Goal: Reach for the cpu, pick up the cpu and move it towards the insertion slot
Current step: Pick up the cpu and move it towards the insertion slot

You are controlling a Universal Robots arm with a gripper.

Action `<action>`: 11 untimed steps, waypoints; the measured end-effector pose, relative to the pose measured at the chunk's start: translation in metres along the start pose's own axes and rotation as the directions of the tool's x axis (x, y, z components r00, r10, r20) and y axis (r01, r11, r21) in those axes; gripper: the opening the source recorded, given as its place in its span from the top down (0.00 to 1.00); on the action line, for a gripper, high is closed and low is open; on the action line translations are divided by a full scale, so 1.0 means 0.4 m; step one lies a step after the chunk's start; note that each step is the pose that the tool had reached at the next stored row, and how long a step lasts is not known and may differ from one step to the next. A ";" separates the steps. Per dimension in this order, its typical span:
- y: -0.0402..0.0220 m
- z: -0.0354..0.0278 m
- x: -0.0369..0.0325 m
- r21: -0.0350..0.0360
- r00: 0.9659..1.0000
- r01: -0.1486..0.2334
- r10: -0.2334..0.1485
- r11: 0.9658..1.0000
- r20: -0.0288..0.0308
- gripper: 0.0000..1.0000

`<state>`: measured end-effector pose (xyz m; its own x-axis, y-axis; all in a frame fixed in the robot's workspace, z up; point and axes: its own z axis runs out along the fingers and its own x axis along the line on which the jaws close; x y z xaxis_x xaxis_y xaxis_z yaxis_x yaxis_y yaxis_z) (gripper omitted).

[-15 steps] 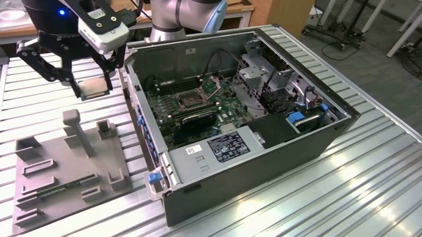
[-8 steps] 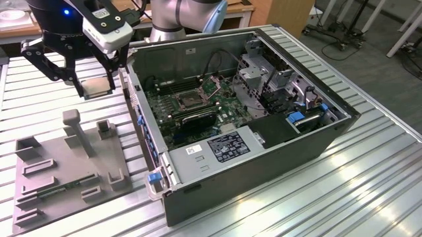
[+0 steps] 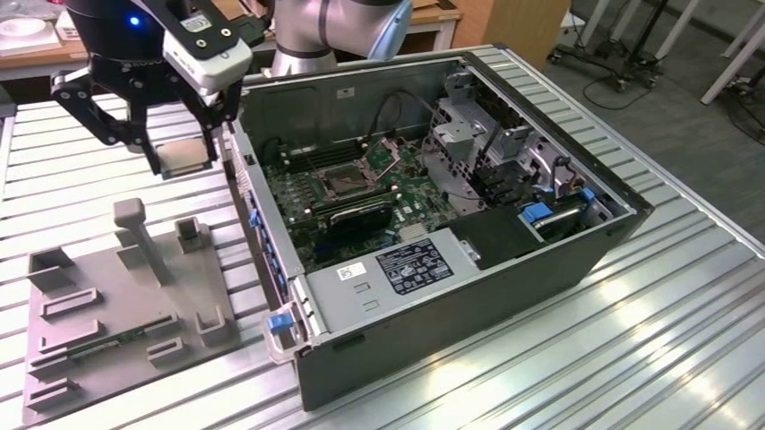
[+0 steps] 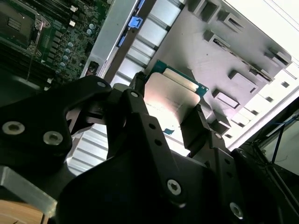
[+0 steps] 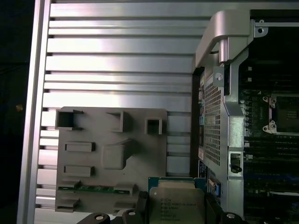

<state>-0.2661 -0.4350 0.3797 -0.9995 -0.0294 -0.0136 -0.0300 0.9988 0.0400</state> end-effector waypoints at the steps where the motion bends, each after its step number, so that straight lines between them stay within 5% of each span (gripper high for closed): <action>1: 0.000 0.000 -0.003 0.000 1.000 0.000 0.000 1.000 0.000 0.45; 11: -0.001 0.000 -0.026 0.000 1.000 0.000 0.000 1.000 0.000 0.45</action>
<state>-0.2558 -0.4350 0.3796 -0.9995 -0.0295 -0.0137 -0.0300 0.9987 0.0400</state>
